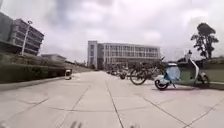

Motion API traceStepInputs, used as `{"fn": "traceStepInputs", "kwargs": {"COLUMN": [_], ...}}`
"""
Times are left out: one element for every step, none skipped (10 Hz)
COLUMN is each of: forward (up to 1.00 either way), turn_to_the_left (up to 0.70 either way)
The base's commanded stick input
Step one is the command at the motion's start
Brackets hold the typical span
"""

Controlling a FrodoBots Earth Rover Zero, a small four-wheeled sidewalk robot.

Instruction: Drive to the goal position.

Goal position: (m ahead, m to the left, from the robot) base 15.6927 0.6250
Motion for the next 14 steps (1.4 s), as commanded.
{"fn": "traceStepInputs", "kwargs": {"forward": [0.70,0.70,0.70,0.70,0.70,0.70,0.70,0.70,0.70,0.70,0.70,0.70,0.70,0.70], "turn_to_the_left": [0.00,0.00,0.00,0.00,0.00,0.00,0.00,0.00,0.11,0.34,0.32,0.16,0.02,0.02]}}
